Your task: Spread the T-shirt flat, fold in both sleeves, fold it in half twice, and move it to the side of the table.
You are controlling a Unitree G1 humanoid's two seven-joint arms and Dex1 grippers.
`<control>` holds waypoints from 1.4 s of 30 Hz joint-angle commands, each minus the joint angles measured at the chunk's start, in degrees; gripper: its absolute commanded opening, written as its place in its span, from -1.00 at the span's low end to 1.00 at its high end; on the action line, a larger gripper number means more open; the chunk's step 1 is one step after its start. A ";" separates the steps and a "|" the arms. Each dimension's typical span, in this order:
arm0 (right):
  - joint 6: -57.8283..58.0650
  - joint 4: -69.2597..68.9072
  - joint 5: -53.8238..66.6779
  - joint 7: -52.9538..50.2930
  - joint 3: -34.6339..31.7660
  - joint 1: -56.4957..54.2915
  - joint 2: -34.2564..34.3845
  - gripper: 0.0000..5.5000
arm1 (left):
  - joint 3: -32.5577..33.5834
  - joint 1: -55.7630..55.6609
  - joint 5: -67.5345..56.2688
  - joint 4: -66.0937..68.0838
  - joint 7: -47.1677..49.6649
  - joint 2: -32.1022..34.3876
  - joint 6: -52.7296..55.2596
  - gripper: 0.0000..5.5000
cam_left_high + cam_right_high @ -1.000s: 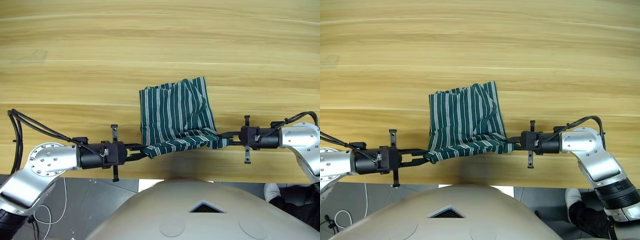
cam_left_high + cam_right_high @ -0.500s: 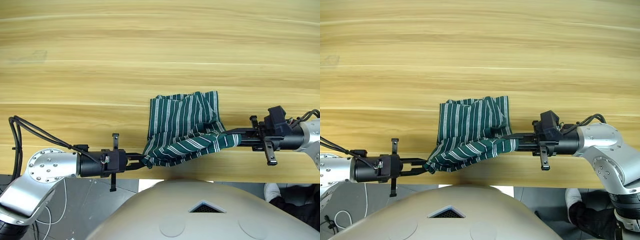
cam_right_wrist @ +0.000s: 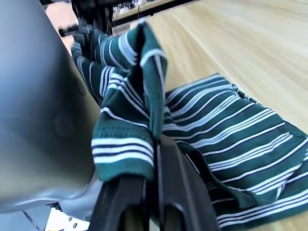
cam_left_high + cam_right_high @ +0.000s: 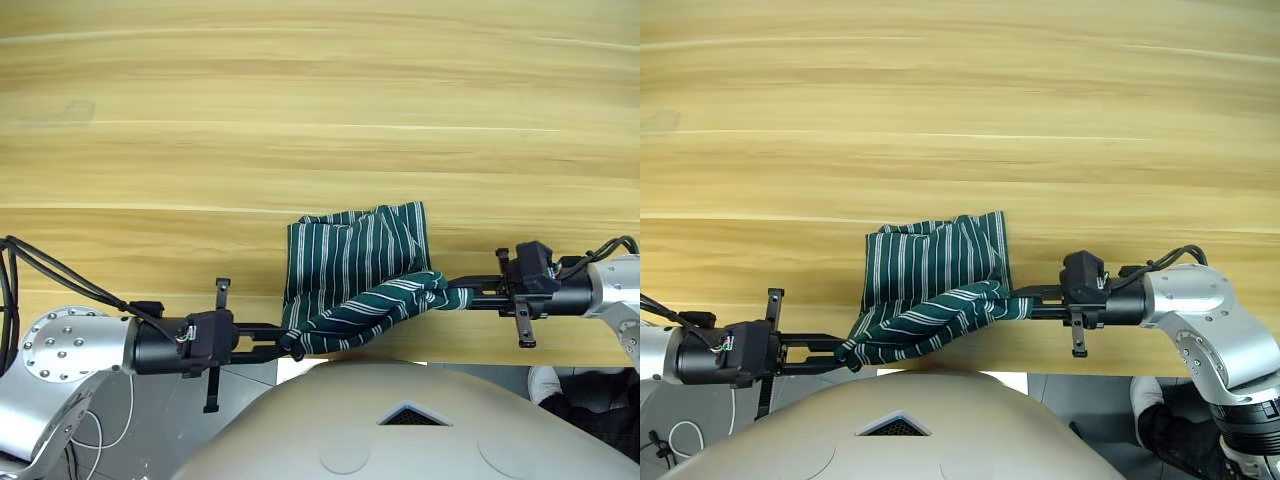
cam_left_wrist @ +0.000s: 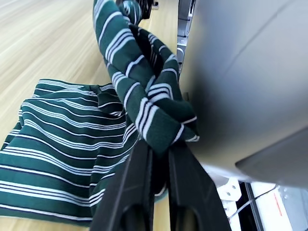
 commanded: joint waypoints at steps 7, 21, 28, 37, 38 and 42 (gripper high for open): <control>-2.85 6.16 -13.01 -9.33 4.25 -7.94 7.72 -0.99 | -9.43 -11.26 11.98 11.76 1.56 -5.38 -2.51 -0.91; -6.22 12.88 -24.19 -16.82 7.40 -12.42 15.17 -0.99 | -17.02 -23.88 18.78 24.46 13.34 -14.28 5.24 -0.91; -6.55 13.64 -25.92 -18.06 7.83 -11.91 17.05 -0.99 | -19.44 -25.42 20.93 27.87 15.07 -18.21 4.56 -0.91; -7.68 17.09 -29.16 -22.44 7.78 -12.55 20.13 -0.99 | -11.28 -27.30 7.21 25.40 16.02 -25.30 7.46 -0.91; -7.58 17.16 -29.11 -23.02 7.65 -12.59 20.58 -0.99 | -10.39 -27.80 6.19 25.44 17.20 -26.32 8.21 -0.91; -6.97 17.20 -29.36 -23.94 7.26 -12.84 21.28 -0.66 | -9.46 -28.73 6.26 25.08 20.62 -27.26 11.28 -0.60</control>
